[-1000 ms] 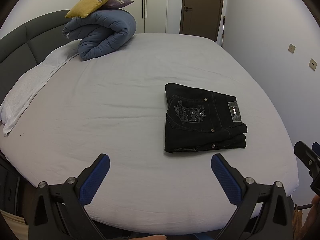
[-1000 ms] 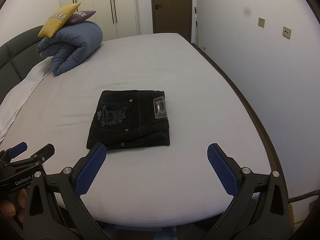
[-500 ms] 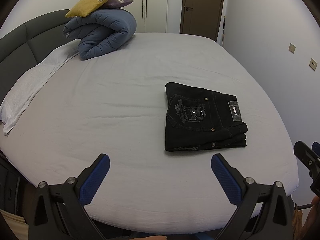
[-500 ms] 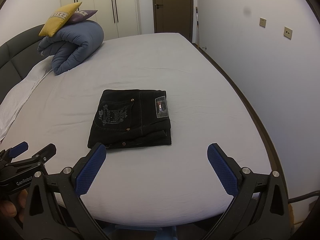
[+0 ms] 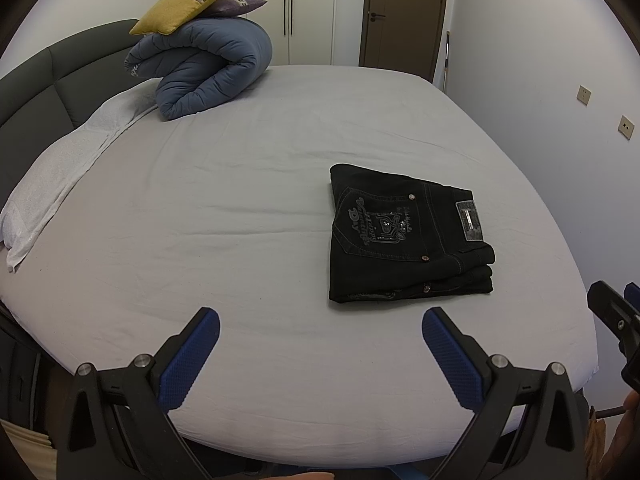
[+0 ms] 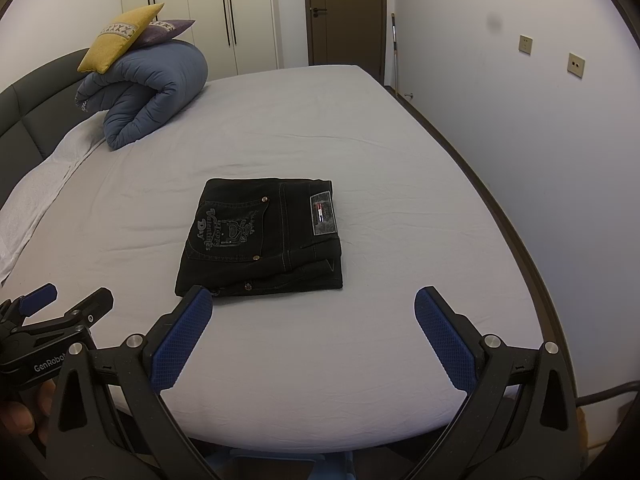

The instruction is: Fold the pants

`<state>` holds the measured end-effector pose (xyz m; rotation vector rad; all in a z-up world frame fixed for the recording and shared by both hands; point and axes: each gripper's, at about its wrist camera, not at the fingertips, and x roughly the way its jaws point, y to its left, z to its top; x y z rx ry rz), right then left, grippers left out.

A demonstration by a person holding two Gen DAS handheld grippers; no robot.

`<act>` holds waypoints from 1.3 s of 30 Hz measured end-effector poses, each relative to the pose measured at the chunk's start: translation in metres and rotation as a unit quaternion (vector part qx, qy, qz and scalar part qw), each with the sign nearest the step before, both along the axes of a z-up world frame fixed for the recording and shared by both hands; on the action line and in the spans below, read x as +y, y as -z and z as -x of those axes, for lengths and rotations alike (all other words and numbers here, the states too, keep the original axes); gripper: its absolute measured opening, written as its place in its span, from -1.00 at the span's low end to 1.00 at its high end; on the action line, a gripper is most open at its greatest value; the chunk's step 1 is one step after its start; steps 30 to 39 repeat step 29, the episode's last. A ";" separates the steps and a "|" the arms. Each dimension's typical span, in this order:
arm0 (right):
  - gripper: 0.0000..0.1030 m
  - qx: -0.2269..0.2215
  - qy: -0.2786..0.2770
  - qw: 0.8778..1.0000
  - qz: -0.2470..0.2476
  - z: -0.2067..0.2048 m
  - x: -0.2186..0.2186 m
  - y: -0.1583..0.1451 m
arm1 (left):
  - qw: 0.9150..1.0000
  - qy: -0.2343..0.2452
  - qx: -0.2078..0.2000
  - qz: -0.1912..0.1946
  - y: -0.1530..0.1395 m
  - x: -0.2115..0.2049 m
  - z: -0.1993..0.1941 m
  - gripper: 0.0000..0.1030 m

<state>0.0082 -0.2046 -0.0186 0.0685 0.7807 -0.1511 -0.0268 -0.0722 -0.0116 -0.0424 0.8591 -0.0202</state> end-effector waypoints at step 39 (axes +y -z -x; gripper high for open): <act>1.00 0.003 -0.001 1.000 -0.001 0.001 0.001 0.002 | 1.000 0.010 -0.002 -0.001 0.007 -0.001 0.006 1.00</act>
